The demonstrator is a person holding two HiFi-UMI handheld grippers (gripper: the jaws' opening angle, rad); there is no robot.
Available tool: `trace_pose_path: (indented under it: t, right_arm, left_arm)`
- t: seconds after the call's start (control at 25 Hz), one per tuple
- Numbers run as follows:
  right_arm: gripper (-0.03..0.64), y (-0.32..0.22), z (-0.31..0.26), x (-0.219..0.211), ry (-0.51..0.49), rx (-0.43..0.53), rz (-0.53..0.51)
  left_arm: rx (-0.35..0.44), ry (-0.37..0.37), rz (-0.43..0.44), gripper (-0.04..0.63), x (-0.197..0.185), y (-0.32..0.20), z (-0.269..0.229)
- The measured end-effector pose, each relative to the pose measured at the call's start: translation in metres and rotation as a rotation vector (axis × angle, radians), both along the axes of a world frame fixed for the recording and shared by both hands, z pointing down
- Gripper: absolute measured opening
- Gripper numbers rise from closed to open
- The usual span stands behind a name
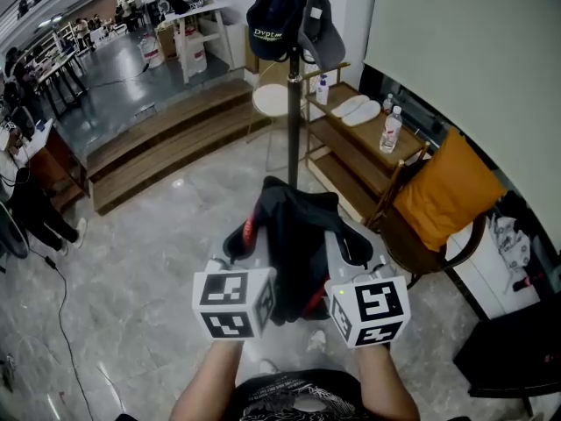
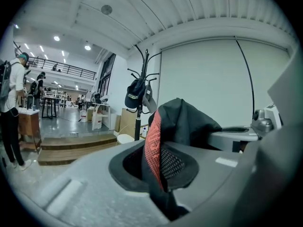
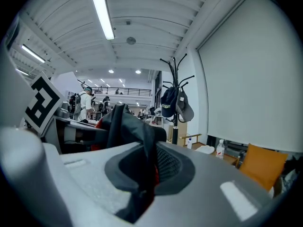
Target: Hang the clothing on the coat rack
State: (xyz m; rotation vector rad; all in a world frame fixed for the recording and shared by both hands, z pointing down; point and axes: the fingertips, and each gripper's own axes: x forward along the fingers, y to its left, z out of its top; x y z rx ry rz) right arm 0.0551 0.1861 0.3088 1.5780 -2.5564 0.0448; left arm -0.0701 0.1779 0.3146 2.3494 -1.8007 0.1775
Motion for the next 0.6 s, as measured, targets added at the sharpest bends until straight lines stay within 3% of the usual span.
trace_pose_path:
  t: [0.6]
  right_arm:
    - [0.026,-0.085,-0.014,0.073,-0.048,0.035,-0.04]
  left_arm:
    - [0.02,-0.047,-0.049,0.029,0.071,-0.074,-0.016]
